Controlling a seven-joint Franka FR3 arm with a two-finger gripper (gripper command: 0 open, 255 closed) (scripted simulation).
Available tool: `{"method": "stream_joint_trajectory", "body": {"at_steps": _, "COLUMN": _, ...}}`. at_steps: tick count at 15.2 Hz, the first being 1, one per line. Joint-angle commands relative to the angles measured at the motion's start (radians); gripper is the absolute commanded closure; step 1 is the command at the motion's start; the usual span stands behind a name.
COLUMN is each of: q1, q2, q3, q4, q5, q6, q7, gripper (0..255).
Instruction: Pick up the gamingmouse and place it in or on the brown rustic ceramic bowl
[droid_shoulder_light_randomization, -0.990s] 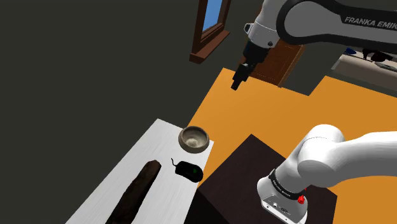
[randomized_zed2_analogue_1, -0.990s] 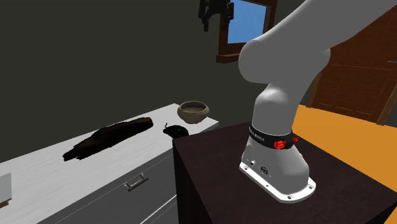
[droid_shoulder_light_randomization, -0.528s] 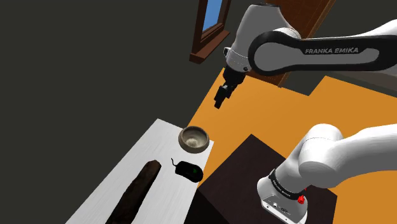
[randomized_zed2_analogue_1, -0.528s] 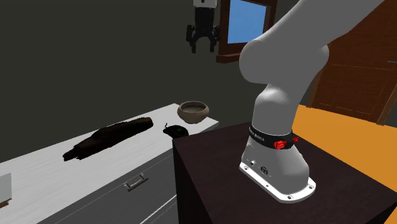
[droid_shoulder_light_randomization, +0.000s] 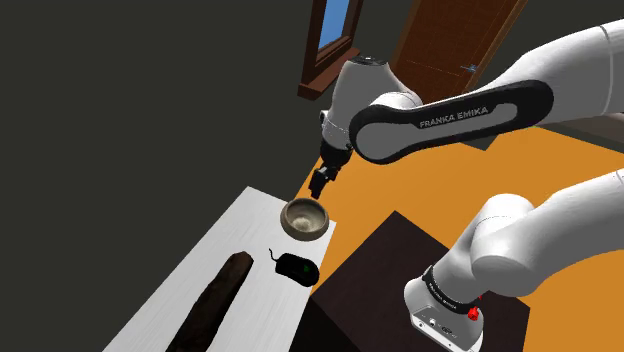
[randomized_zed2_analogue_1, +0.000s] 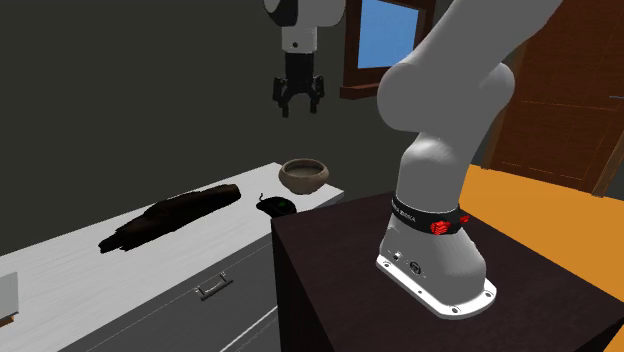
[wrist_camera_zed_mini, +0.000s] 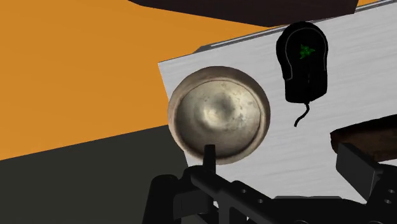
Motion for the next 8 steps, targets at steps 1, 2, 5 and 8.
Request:
{"method": "stream_joint_trajectory", "body": {"at_steps": 1, "q1": 0.013, "q2": 0.060, "q3": 0.027, "q4": -0.007, "q5": 0.005, "q6": 0.063, "q7": 0.026, "gripper": 0}}
{"method": "stream_joint_trajectory", "body": {"at_steps": 2, "q1": 0.016, "q2": 0.095, "q3": 0.038, "q4": -0.007, "q5": 0.004, "q6": 0.095, "q7": 0.036, "gripper": 0}}
{"method": "stream_joint_trajectory", "body": {"at_steps": 5, "q1": 0.025, "q2": 0.206, "q3": 0.070, "q4": 0.002, "q5": -0.008, "q6": 0.186, "q7": 0.073, "gripper": 0}}
{"method": "stream_joint_trajectory", "body": {"at_steps": 8, "q1": 0.031, "q2": 0.324, "q3": 0.099, "q4": 0.023, "q5": -0.038, "q6": 0.273, "q7": 0.119, "gripper": 0}}
